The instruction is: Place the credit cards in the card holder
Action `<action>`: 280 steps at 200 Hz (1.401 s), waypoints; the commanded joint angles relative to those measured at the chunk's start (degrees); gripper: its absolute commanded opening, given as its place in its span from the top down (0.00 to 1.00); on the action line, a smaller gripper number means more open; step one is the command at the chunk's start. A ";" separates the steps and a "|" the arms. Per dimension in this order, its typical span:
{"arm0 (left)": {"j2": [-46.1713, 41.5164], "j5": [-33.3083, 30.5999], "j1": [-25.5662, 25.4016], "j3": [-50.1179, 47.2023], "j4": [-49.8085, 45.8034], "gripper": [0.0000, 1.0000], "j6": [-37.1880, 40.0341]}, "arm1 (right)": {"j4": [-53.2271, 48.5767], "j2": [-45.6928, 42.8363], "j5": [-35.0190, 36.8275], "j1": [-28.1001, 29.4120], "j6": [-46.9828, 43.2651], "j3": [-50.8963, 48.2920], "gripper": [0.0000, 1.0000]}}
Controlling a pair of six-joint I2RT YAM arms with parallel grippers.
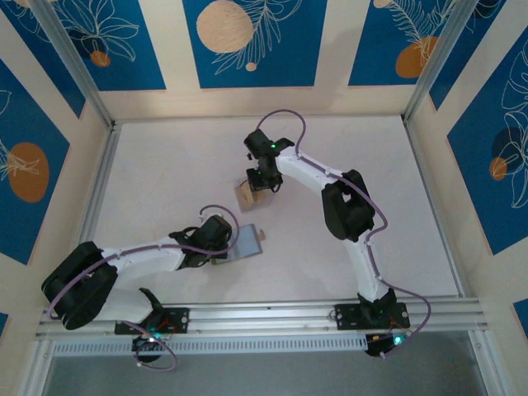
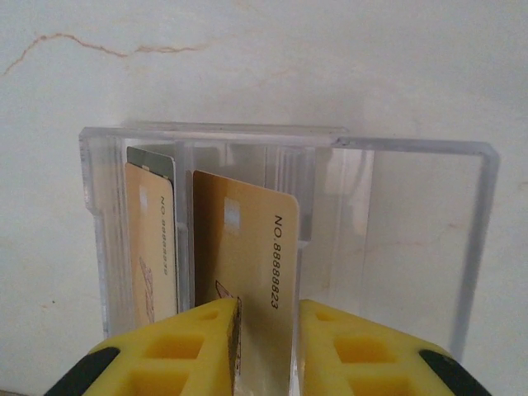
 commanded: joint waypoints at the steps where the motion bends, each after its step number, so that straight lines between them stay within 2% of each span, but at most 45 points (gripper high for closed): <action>1: 2.75 2.08 0.13 -1.78 -5.71 0.88 -0.51 | -2.17 -1.60 1.85 0.55 -0.90 2.29 0.73; 59: 2.90 2.08 0.16 -1.87 -5.51 0.88 -0.51 | -1.68 -1.71 -1.80 0.73 -1.14 2.33 0.73; 165: 2.79 2.17 0.18 -2.05 -5.49 0.88 -0.60 | -2.90 -1.83 -0.41 1.70 -1.41 3.67 0.73; 280: 2.53 2.08 0.12 -2.31 -5.58 0.88 -0.69 | -1.37 -1.08 -7.12 1.13 -0.75 3.51 0.75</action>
